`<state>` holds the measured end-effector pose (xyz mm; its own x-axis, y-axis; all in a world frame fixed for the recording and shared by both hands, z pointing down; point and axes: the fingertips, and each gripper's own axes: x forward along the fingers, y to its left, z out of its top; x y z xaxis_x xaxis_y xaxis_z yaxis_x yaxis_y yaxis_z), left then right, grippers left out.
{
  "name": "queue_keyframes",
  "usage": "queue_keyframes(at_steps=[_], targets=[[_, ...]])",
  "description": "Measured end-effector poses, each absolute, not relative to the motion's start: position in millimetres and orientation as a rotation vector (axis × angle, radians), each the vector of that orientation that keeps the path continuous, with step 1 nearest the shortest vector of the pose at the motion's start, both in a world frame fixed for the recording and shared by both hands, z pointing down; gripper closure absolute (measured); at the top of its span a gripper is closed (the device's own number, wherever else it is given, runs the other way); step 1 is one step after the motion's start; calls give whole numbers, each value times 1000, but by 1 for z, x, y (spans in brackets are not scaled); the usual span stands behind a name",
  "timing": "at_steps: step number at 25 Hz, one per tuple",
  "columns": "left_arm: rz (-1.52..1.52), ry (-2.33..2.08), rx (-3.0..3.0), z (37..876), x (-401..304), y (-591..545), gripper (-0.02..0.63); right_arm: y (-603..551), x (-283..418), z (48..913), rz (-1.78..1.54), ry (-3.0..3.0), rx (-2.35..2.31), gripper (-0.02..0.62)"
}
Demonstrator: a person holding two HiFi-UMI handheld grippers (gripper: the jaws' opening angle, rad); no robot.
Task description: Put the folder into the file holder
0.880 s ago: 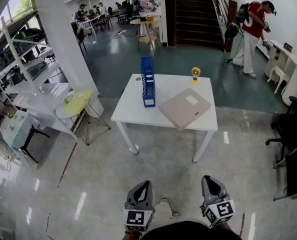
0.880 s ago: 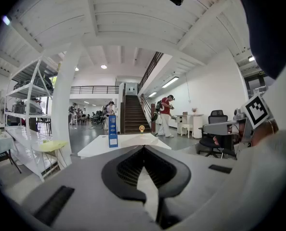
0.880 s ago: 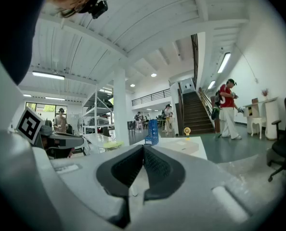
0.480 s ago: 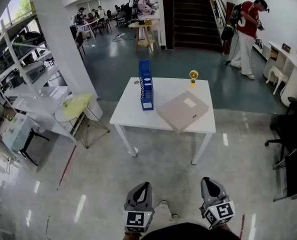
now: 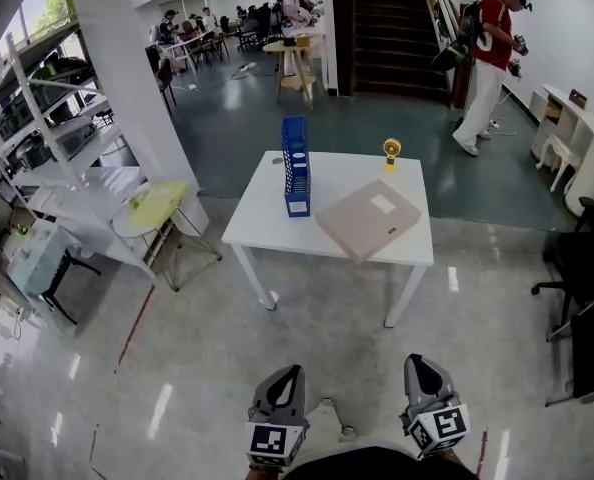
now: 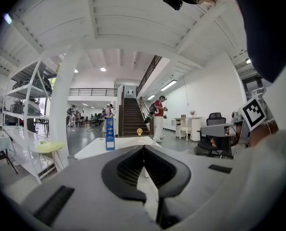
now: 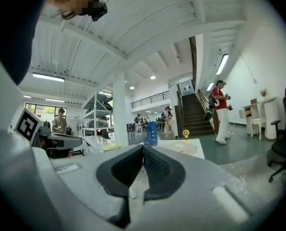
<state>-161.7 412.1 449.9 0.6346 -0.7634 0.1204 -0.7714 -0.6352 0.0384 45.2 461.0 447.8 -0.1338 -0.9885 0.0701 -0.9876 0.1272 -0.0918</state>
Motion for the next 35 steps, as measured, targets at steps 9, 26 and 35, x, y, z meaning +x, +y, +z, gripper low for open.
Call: queue_keyframes(at_steps=[9,26,35], targets=[[77,-1321,2773,441,-161,424,607,474,54,446,-166,2340,-2086,565],[160,-1246,2718,476,-159,418,307,464,51,456,-172,2375,-2097,290],[131,-1159,2755,477,-133,361,83,414,61,471,-175,2390,-2136,244]])
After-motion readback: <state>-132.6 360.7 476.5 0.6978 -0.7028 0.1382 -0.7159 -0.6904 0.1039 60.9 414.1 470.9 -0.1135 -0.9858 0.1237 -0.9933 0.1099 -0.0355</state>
